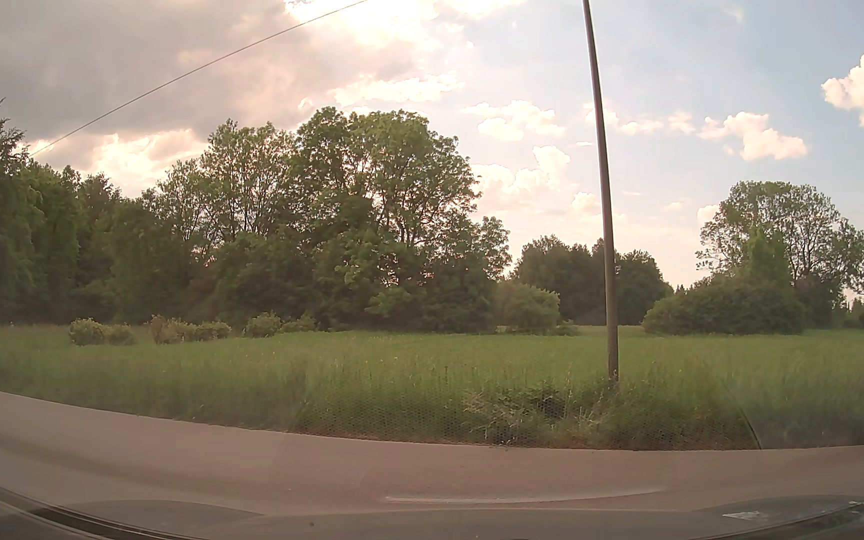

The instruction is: Follow the waypoints while adhering to traffic rules and regulations

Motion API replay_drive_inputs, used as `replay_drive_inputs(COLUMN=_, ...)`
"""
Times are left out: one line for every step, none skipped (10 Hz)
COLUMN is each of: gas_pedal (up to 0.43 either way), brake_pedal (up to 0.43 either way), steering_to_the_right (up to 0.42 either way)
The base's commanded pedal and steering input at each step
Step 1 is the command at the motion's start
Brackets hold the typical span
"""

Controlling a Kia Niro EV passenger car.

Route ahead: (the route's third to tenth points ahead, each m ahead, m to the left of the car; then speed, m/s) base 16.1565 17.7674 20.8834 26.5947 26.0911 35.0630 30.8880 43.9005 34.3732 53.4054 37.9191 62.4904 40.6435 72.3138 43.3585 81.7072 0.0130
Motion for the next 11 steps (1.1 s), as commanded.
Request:
replay_drive_inputs(gas_pedal=0.0, brake_pedal=0.311, steering_to_the_right=0.4)
replay_drive_inputs(gas_pedal=0.0, brake_pedal=0.305, steering_to_the_right=0.395)
replay_drive_inputs(gas_pedal=0.0, brake_pedal=0.299, steering_to_the_right=0.384)
replay_drive_inputs(gas_pedal=0.0, brake_pedal=0.299, steering_to_the_right=0.358)
replay_drive_inputs(gas_pedal=0.0, brake_pedal=0.299, steering_to_the_right=0.33)
replay_drive_inputs(gas_pedal=0.0, brake_pedal=0.293, steering_to_the_right=0.288)
replay_drive_inputs(gas_pedal=0.0, brake_pedal=0.293, steering_to_the_right=0.253)
replay_drive_inputs(gas_pedal=0.0, brake_pedal=0.293, steering_to_the_right=0.225)
replay_drive_inputs(gas_pedal=0.0, brake_pedal=0.287, steering_to_the_right=0.189)
replay_drive_inputs(gas_pedal=0.0, brake_pedal=0.268, steering_to_the_right=0.15)
replay_drive_inputs(gas_pedal=0.0, brake_pedal=0.25, steering_to_the_right=0.117)
